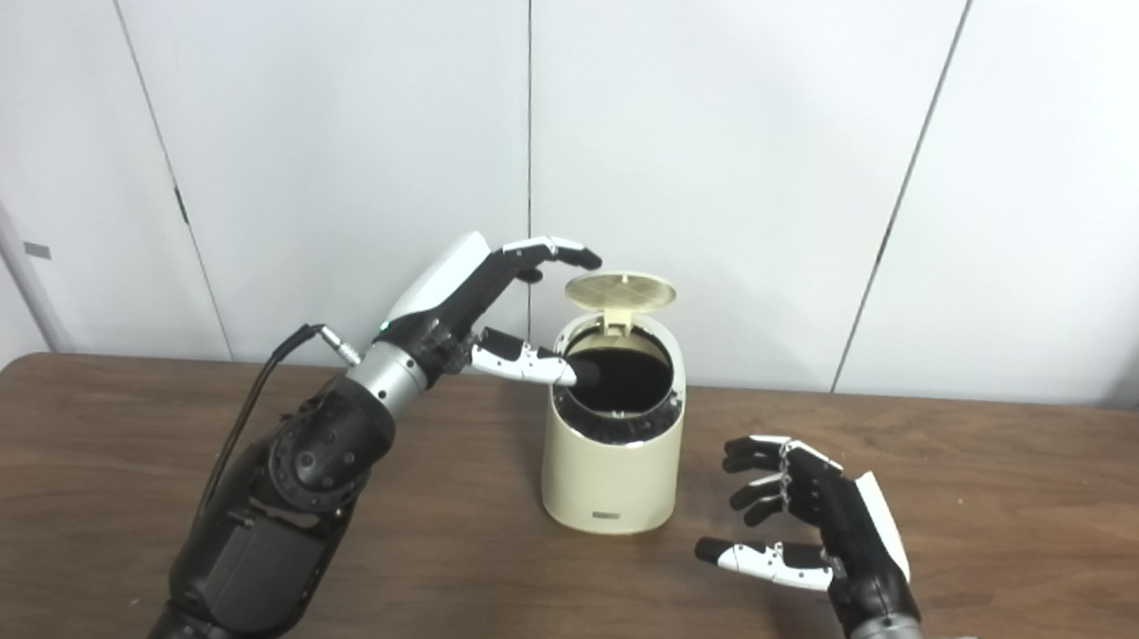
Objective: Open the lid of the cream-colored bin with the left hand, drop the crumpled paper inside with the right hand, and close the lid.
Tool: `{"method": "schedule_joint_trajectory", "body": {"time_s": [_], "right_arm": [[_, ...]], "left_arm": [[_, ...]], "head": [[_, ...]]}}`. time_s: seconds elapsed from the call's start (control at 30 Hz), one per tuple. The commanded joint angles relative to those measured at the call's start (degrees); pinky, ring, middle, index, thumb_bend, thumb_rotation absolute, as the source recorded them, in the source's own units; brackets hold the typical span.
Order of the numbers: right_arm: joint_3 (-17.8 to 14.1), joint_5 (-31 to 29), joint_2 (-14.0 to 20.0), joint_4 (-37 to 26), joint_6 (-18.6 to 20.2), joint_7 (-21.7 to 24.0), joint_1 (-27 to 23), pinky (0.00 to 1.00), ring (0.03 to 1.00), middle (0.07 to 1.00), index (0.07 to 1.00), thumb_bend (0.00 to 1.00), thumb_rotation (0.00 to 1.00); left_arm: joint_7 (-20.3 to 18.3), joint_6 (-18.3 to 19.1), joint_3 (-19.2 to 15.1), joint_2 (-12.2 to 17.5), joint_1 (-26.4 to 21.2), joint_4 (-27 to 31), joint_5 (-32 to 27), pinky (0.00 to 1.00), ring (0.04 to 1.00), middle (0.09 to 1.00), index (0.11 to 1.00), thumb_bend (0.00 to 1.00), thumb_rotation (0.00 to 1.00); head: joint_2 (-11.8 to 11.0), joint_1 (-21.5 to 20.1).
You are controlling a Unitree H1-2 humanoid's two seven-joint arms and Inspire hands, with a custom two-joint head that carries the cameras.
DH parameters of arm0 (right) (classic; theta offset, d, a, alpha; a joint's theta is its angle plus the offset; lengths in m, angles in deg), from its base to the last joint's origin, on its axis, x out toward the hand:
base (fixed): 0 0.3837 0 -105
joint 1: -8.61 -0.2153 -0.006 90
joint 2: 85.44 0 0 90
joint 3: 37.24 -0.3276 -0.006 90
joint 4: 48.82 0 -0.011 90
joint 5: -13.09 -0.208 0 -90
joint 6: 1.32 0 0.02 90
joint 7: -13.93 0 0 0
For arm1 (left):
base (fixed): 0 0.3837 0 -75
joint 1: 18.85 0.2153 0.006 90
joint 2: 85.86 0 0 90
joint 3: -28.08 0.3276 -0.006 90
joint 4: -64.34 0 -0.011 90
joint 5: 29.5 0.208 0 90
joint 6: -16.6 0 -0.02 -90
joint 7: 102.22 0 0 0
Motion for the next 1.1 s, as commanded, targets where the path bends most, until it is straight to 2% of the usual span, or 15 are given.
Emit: {"method": "schedule_joint_trajectory", "body": {"time_s": [0.0,0.23,0.37,0.53,0.93,1.07], "right_arm": [[0.01,0.09,-0.28,-2.13,-0.78,-0.49,-1.55,0.43,0.512,0.634,0.636,0.73,0.00],[0.13,0.33,-0.53,-2.45,-0.42,-0.50,-1.57,0.42,0.511,0.628,0.637,0.72,0.00],[0.46,-0.21,-0.18,-1.78,-2.40,-0.08,-1.72,0.41,0.515,0.652,0.642,0.71,0.00],[0.44,-0.26,-0.22,-1.87,-2.05,-0.26,-1.77,0.42,0.506,0.638,0.637,0.72,0.00],[0.40,-0.31,-0.74,-2.22,-1.61,-0.57,-1.73,0.41,0.506,0.636,0.630,0.71,0.00],[0.46,-0.30,-0.86,-2.12,-1.63,-0.57,-1.72,0.42,0.504,0.627,0.632,0.71,0.00]], "left_arm": [[0.64,-1.36,-0.22,1.01,-2.75,2.21,0.59,0.81,0.892,0.828,0.806,0.87,0.24],[-0.70,-1.04,0.27,1.45,-2.39,2.69,0.93,0.81,0.904,0.837,0.819,0.85,0.25],[-1.50,-1.43,0.92,1.90,-2.26,2.70,0.95,0.84,0.937,0.857,0.827,0.86,0.27],[-1.75,-1.83,1.33,1.91,-2.11,2.62,0.96,0.89,0.970,0.866,0.831,0.86,0.27],[-3.91,-1.56,2.40,2.56,-1.65,4.28,1.15,0.92,0.990,0.871,0.837,0.86,0.26],[-4.50,-1.64,2.55,2.96,-1.34,5.45,1.54,0.89,0.979,0.863,0.835,0.86,0.26]], "head": [[0.06,0.04],[0.03,-0.18],[0.07,-0.36],[0.16,-0.32],[0.51,-0.41],[0.47,-0.72]]}}
